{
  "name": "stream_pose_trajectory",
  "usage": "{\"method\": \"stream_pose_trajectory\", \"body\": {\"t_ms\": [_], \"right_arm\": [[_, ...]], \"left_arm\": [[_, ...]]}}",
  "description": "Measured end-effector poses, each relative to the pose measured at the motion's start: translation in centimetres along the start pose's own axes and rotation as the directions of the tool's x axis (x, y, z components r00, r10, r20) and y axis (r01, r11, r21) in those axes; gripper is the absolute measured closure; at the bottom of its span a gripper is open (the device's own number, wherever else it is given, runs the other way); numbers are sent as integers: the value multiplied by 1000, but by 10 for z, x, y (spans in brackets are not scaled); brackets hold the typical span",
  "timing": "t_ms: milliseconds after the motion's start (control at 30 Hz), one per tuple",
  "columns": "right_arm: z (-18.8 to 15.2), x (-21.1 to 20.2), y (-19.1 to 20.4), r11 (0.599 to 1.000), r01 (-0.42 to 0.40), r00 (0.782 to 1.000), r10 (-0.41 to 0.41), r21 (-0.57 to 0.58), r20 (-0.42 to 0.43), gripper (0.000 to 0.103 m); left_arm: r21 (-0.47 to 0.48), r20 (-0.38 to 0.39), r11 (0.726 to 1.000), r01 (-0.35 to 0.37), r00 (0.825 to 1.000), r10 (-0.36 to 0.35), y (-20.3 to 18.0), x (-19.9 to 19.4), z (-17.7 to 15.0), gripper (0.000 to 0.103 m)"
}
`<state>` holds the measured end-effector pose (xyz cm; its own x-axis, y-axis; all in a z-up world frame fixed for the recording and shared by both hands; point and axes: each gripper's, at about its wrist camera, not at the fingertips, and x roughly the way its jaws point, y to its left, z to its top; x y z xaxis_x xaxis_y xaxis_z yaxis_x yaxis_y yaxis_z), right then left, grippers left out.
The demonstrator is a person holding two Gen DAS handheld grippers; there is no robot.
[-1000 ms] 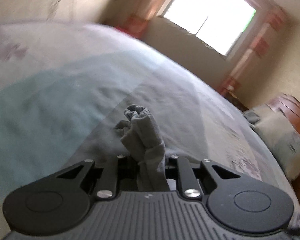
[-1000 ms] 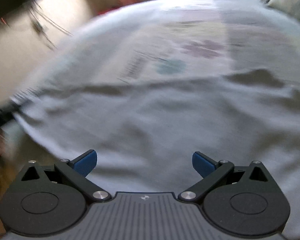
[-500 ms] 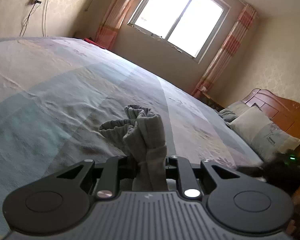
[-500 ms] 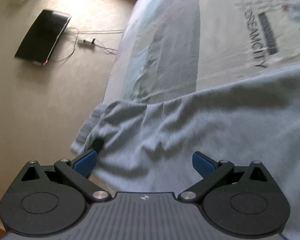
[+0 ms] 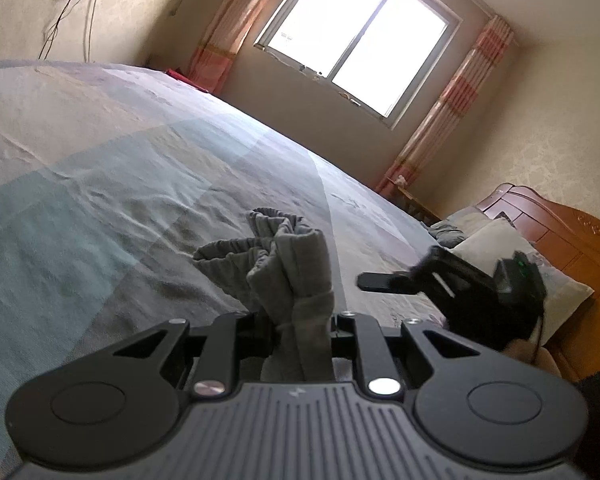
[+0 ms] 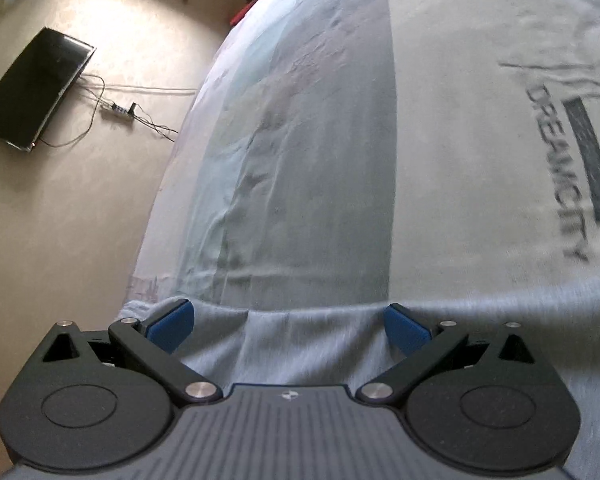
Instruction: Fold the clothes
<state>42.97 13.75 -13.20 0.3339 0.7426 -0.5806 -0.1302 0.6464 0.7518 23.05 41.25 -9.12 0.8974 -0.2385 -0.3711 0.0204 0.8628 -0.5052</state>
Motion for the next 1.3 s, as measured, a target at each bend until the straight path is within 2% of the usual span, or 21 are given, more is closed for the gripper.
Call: {"method": "stream_pose_trajectory", "body": {"t_ms": [100,233,433,533,633,767,900,1000,1133,1233,1300], "right_arm": [[-10,-8,10,1000,8,1000,-8,-20,-5,0],[-37,-27,25,998,-34,999,32,-44,-42,0],[-90,-31,23,998,36,994,-40,-48,-99,0],[-114,-31,16,1000,14,989,-14,-5,-148,0],[-134,-36,21,1000,-6,984,4,-13,-178,0],[-146,-49,24,999,-15,972,6,-35,-234,0],[-136,-82,29,985,53,981,-82,-165,-175,0],[-131,-109,25,932,136,974,-188,-337,-128,0],[-144,-137,14,807,239,947,-317,-540,-54,0],[-168,-155,7,717,308,917,-398,-626,-5,0],[-179,-164,6,687,327,908,-419,-649,14,0]], "left_arm": [[1,-1,1000,1,1000,-1,0,0,1,86],[14,-2,1000,3,1000,-3,-2,-2,2,86],[26,-3,1000,6,1000,-6,-12,-6,2,86],[41,-8,999,7,1000,-7,-17,-7,2,86],[55,-17,998,5,1000,-4,-23,-6,3,86],[63,-26,998,9,1000,-8,-30,-2,3,86],[87,-32,996,17,999,-15,-41,-3,3,86],[113,-38,993,24,999,-20,-52,-2,3,86],[142,-54,989,38,998,-31,-65,0,4,86],[156,-64,987,49,997,-39,-73,2,5,87],[163,-70,985,50,997,-39,-80,2,5,87]]}}
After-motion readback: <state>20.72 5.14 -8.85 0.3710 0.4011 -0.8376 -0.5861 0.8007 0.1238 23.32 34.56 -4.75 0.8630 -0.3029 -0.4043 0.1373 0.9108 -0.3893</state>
